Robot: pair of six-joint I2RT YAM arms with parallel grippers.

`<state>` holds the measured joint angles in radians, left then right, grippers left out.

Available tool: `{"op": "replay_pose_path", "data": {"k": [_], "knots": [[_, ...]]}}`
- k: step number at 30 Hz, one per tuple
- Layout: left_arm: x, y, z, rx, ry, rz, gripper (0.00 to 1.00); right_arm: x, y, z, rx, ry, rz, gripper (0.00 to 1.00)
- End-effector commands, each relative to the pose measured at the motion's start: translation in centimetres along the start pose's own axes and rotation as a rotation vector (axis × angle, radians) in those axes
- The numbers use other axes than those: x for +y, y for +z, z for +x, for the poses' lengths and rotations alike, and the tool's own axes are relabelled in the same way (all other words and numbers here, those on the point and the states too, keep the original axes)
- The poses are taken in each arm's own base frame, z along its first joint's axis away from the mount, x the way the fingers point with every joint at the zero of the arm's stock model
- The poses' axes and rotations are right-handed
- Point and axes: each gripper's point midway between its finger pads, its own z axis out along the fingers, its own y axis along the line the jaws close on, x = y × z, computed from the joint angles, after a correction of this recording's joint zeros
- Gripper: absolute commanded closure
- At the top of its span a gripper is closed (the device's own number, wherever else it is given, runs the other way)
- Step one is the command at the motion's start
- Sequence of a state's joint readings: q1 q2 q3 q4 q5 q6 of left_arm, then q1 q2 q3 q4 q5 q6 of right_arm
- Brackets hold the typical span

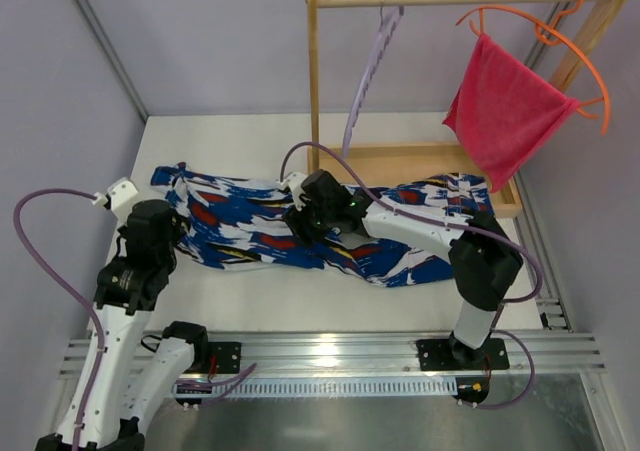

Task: Place the trousers on the hanger
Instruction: Fold the trousers

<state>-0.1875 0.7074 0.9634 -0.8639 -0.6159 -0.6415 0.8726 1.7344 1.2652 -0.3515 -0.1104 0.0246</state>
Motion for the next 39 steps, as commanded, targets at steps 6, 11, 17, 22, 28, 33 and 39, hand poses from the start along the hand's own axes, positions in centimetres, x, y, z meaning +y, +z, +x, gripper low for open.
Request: {"op": "replay_pose_path", "data": {"k": [6, 11, 17, 22, 28, 33, 39], "knots": [[-2.2, -0.1, -1.4, -0.092, -0.062, 0.139, 0.99, -1.4, 3.0, -4.1, -0.055, -0.133, 0.007, 0.36], [-2.7, 0.2, -1.9, -0.093, -0.06, 0.14, 0.99, -1.5, 4.7, -3.1, 0.008, -0.143, -0.056, 0.37], [-3.4, 0.8, -1.5, -0.09, -0.075, 0.156, 0.99, -0.6, 4.7, -2.8, 0.014, -0.146, -0.104, 0.45], [-3.7, 1.8, -0.7, -0.085, -0.09, 0.153, 0.99, -0.3, 3.3, -3.4, -0.017, -0.139, -0.107, 0.96], [-2.8, 4.2, -0.3, -0.074, -0.103, 0.037, 0.87, 2.3, -1.3, -3.6, -0.132, -0.124, -0.147, 0.96], [-2.3, 7.3, 0.7, 0.008, -0.163, -0.059, 0.6, 6.6, -2.5, -0.1, -0.132, -0.161, -0.179, 0.96], [-1.5, 9.6, 0.5, 0.163, -0.163, -0.154, 0.3, 9.6, -2.7, 2.9, -0.157, -0.132, -0.195, 0.96]]}}
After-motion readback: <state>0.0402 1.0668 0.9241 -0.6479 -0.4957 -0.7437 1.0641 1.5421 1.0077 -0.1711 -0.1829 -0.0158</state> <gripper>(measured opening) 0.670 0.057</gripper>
